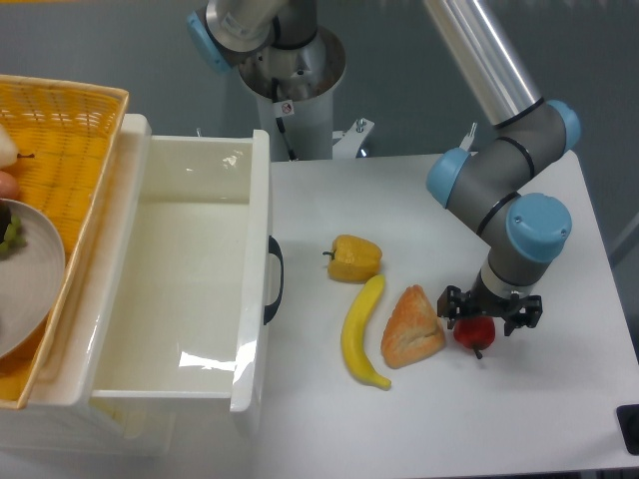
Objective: Pick up the red pepper
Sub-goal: 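Lower the gripper around the red pepper and close on it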
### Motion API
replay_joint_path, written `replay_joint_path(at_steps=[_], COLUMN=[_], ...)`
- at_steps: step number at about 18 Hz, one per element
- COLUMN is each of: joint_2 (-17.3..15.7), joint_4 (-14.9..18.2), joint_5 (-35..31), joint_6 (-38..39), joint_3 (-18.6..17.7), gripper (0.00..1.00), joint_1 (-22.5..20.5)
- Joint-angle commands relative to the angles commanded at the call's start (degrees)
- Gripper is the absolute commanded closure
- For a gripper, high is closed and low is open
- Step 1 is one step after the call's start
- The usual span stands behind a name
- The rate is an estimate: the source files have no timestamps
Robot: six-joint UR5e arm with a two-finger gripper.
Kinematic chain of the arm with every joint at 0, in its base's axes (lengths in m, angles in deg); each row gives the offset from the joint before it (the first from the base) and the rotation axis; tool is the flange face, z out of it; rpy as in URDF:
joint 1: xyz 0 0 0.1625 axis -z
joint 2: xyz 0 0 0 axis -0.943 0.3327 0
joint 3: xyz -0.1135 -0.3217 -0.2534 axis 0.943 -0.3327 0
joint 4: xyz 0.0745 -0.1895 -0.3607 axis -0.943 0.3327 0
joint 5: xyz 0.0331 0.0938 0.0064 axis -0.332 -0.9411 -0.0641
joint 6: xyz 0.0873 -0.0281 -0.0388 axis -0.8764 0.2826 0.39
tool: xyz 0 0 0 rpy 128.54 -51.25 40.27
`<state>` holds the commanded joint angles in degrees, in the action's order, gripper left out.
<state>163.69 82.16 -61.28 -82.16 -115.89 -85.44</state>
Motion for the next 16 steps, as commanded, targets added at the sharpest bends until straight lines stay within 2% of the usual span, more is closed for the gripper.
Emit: replay_joint_path(at_steps=[2,3,5,7,9,10,12,16], joint_2=[0.0,0.0,0.0,-0.09,-0.17,-0.17,-0.35,-1.4], joint_4=[0.0,0.0,0.09,0.09,0.17,0.18,0.18,0.35], joint_5=[0.0,0.0,0.0,0.0,0.0,0.09,0.0,0.0], joint_6=[-0.09,-0.09,-0.09,-0.09,-0.09,-0.09,-0.26,-1.14], joint_3=[0.09,0.17,0.18,0.61,1.32,1.32,1.41,2.11], gripper=[0.02,0.09,0.34,0.43,0.47,0.56,0.59,0.6], joint_1=[0.0,0.0,0.0,0.0,0.0,0.0,-0.09,-0.09])
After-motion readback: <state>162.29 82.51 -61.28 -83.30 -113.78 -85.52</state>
